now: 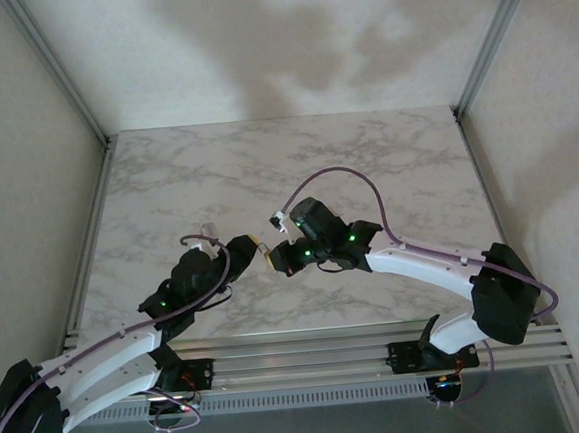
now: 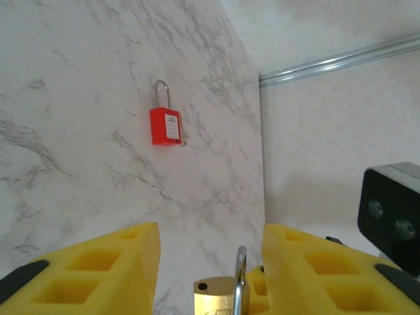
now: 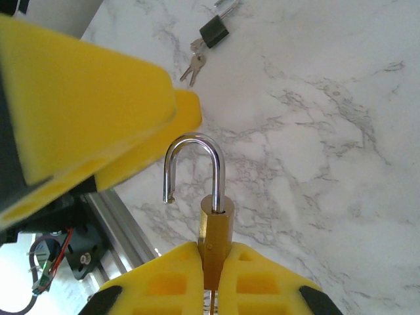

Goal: Lock with the key

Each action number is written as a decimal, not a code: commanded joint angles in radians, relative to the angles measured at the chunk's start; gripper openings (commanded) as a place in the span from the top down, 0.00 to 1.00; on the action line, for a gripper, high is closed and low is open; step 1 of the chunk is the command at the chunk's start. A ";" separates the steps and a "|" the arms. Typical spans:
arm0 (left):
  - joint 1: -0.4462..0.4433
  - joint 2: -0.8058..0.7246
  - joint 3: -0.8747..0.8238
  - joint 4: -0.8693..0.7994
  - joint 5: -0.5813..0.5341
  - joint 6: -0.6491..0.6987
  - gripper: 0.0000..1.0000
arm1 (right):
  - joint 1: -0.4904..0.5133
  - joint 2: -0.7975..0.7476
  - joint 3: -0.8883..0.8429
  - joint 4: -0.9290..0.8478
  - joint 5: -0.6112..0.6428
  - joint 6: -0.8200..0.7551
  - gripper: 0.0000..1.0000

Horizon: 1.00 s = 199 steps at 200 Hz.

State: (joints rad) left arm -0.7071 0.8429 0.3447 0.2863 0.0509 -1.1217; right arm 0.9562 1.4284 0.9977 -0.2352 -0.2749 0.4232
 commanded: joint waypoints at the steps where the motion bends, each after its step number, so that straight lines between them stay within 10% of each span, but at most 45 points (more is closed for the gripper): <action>1: 0.030 -0.048 -0.011 -0.088 -0.015 0.037 0.46 | -0.001 -0.034 -0.018 0.015 -0.068 -0.036 1.00; 53: 0.087 -0.111 0.063 -0.217 0.155 0.123 0.30 | 0.001 -0.069 -0.041 0.036 -0.196 -0.090 1.00; 111: 0.108 -0.190 0.093 -0.282 0.382 0.196 0.40 | -0.001 -0.054 -0.039 0.026 -0.295 -0.130 1.00; 199: 0.110 -0.248 0.109 -0.490 0.376 0.295 0.49 | -0.010 -0.035 -0.038 0.033 -0.337 -0.116 1.00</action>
State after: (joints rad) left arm -0.6067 0.6075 0.4171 -0.1421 0.4126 -0.8673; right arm 0.9531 1.3804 0.9607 -0.2241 -0.5758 0.3134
